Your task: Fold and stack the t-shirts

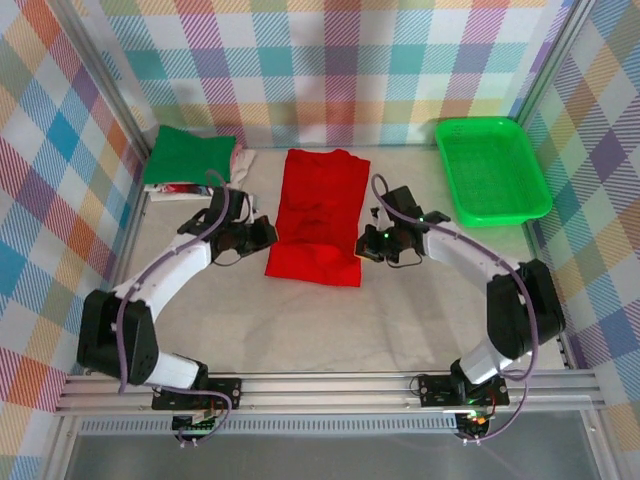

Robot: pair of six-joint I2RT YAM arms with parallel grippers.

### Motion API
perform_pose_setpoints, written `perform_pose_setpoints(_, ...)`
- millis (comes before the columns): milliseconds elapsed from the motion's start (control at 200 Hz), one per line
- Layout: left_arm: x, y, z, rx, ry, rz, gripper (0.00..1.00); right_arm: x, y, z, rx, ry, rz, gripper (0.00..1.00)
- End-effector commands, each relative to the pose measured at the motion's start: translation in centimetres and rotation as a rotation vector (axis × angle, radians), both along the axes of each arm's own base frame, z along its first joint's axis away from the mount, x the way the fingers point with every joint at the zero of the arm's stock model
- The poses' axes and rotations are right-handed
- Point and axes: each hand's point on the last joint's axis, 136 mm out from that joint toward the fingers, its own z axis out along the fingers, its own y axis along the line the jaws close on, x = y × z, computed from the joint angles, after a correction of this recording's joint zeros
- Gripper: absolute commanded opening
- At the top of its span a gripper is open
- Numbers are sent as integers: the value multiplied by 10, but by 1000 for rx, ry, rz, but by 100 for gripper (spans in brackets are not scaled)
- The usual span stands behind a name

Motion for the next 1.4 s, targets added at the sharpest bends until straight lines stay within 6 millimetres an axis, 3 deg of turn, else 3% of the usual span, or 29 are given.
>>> perform_pose_setpoints(0,23,4,4,34,-60,-30,0,20,0,3,-32,-45,0,0)
perform_pose_setpoints(160,45,22,-8,68,-40,15,0,42,0,2,-43,-72,-24,0)
perform_pose_setpoints(290,62,25,-15,76,-25,8,0,60,2,1,-51,-101,-24,0)
perform_pose_setpoints(755,123,14,-21,93,-34,-31,0,104,-11,-5,-94,-148,-64,0)
perform_pose_setpoints(1030,164,10,-28,124,-33,-40,0,143,-8,-4,-106,-193,-60,0)
perform_pose_setpoints(1075,172,13,-31,147,-25,-32,20,150,-10,-8,-122,-183,-68,10)
perform_pose_setpoints(1195,193,33,-30,221,-30,62,52,174,-14,-6,-118,-182,-99,36)
perform_pose_setpoints(1285,192,43,-7,237,-75,135,51,176,-18,7,-131,-200,-97,37)
perform_pose_setpoints(1395,162,35,9,256,-122,117,50,153,-16,25,-107,-229,-50,36)
